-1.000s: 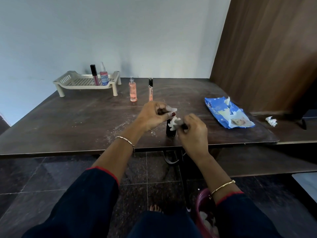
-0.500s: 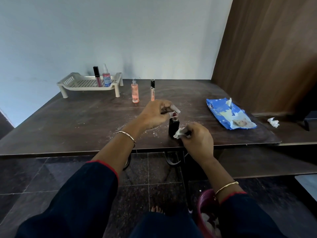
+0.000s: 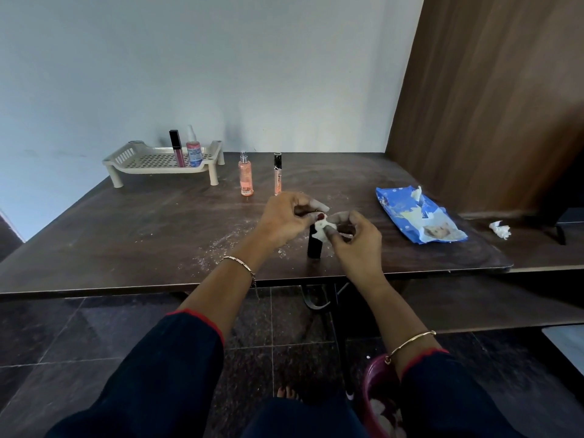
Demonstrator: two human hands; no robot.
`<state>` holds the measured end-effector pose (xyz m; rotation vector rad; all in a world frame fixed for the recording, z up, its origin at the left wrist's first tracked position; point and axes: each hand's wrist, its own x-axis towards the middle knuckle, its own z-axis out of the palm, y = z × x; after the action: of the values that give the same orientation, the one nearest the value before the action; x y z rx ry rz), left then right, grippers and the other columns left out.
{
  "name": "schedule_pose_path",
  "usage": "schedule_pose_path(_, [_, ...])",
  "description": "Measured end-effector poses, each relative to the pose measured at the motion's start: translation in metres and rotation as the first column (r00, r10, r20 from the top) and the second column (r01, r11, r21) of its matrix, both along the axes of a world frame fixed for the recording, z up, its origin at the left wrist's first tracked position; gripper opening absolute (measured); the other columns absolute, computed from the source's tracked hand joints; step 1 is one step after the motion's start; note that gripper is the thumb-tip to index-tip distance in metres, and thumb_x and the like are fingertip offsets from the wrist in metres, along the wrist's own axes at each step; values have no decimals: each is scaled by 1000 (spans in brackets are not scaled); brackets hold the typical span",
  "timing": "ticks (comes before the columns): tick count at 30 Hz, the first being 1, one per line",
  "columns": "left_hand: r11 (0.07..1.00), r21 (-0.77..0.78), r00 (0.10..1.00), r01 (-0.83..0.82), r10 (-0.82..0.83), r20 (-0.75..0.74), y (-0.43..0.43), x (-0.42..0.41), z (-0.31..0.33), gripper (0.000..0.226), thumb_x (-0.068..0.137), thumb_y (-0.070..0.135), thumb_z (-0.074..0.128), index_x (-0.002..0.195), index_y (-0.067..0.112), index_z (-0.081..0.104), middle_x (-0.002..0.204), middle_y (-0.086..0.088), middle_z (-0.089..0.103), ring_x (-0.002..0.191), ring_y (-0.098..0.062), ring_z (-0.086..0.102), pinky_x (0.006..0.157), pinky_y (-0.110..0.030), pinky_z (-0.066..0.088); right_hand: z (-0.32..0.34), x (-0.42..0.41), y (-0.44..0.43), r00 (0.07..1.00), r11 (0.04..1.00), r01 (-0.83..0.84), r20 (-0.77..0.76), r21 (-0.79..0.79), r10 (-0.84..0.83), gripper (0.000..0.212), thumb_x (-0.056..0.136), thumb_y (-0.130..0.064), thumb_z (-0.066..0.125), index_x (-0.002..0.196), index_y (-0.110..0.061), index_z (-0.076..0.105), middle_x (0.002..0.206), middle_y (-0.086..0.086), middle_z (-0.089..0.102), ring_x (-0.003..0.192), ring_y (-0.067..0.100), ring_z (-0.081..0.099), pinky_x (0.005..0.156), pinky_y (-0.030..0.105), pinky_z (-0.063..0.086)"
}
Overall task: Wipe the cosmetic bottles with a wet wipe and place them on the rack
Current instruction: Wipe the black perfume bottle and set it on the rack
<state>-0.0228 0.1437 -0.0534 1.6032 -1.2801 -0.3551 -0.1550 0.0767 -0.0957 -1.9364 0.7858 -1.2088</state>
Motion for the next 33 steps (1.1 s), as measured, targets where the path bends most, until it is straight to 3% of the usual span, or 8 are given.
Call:
schedule_pose_path(4, [1000,-13,1000,-8,8,-12,3,3,-1,20,83,4,67,100,12,74,97,-3,74,85,-8,68,86,-22,54,-9,6,2,996,997,67,-61,-48,-70,10,72,-13,75,73,-8,66,78,-1,70,76,13,66,73,36,55])
schedule_pose_path(11, [1000,-8,1000,1,-1,19,4,4,-1,20,84,5,66,101,14,73,102,1,73,92,-6,68,86,-13,51,-20,-2,11,950,996,67,-302,-52,-80,8,74,-15,75,71,-20,70,78,-8,72,74,10,65,70,26,50])
schedule_pose_path(14, [1000,-19,999,10,-10,35,4,5,-2,20,85,4,66,100,14,74,101,2,73,92,-5,68,86,-13,51,-6,-1,9,974,994,88,-205,-71,-100,17,74,-16,76,64,-20,63,67,-10,65,69,12,62,66,27,46])
schedule_pose_path(17, [999,-34,1000,6,-6,5,4,5,-4,20,85,3,65,100,12,74,102,1,73,94,-7,69,85,-16,53,1,1,10,993,995,95,-65,-21,-97,7,76,-16,76,73,-17,69,77,-13,69,76,5,64,70,18,47])
schedule_pose_path(20, [998,-49,1000,-26,26,-5,2,4,-5,21,84,2,65,102,7,73,104,-3,73,94,-8,69,85,-15,52,-15,3,14,983,989,141,-113,-40,-145,26,77,-20,74,59,-24,55,65,-14,60,67,7,57,62,25,41])
schedule_pose_path(24, [995,-79,998,-57,55,-21,0,0,-5,17,80,1,67,96,4,74,103,-4,73,93,-7,69,85,-16,53,-31,1,15,937,979,195,-284,-65,-206,6,74,-29,74,72,-26,69,77,-14,71,79,10,64,81,37,49])
schedule_pose_path(30, [994,-105,998,-27,21,-54,-3,-1,-6,18,77,3,74,95,0,73,98,-9,73,89,-12,70,82,-20,55,-16,5,12,964,970,225,-125,-93,-236,7,73,-31,73,74,-25,69,81,-13,70,86,11,63,91,43,45])
schedule_pose_path(33, [997,-69,999,-18,15,-51,-3,6,-5,20,79,4,73,99,3,72,102,-8,73,93,-12,69,88,-22,54,-23,4,8,936,964,225,-243,-141,-254,11,73,-34,73,72,-26,66,79,-13,68,89,10,61,96,38,36])
